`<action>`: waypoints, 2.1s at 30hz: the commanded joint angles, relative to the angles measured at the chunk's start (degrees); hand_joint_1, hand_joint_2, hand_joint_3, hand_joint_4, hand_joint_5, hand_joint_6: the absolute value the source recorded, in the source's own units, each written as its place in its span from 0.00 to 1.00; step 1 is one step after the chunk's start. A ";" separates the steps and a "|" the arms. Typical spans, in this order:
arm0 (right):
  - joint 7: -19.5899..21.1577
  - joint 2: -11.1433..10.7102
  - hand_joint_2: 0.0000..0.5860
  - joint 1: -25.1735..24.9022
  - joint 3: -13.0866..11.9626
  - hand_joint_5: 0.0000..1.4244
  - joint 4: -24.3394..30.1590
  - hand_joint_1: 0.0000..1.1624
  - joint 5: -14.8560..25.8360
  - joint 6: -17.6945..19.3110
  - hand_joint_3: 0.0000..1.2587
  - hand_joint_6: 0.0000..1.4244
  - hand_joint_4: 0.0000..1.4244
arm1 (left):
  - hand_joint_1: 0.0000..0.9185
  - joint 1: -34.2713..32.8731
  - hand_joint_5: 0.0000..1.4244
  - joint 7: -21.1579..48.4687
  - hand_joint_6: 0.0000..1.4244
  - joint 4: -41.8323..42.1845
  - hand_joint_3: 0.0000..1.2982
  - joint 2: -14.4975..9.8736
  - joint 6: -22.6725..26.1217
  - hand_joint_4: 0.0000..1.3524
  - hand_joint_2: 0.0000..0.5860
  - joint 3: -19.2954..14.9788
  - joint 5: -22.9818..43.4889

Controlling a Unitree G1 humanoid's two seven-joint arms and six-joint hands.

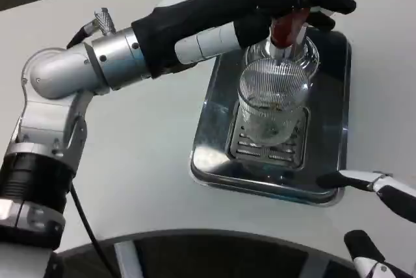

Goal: Grasp the cup under the faucet to collect the drink, then remove the cup.

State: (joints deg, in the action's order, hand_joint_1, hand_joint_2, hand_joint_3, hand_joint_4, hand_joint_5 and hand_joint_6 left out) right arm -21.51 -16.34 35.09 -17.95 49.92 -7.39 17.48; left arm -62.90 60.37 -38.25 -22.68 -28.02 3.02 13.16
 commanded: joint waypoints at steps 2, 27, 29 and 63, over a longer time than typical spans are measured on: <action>0.62 0.01 0.90 -0.33 0.08 0.14 0.21 0.49 -0.14 -0.82 0.25 0.07 0.17 | 0.00 3.47 0.12 2.01 0.01 -0.56 0.18 -1.29 -0.19 0.08 0.00 2.69 -3.52; 2.29 0.75 0.89 -1.83 1.32 0.14 -0.28 0.49 -0.57 -2.76 0.25 0.08 0.18 | 0.00 3.75 0.12 0.29 0.00 -1.26 0.19 -2.67 -3.10 0.08 0.00 4.68 -4.77; 2.69 0.91 0.87 -2.18 1.66 0.15 -0.40 0.50 -0.76 -3.18 0.25 0.09 0.18 | 0.00 3.78 0.12 0.26 0.00 -1.22 0.19 -2.75 -3.17 0.08 0.00 4.80 -4.80; 12.55 6.21 0.34 -16.79 9.69 0.10 -13.33 0.79 -2.08 -11.71 0.14 0.19 0.12 | 0.00 3.43 0.13 -3.19 0.00 -3.42 0.21 -4.85 -9.84 0.10 0.00 7.87 -9.22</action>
State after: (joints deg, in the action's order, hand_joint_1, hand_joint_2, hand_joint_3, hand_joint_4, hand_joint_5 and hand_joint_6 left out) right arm -10.20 -10.88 19.35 -9.29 39.16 -9.17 5.13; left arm -62.93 54.77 -39.77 -25.94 -38.98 7.91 9.39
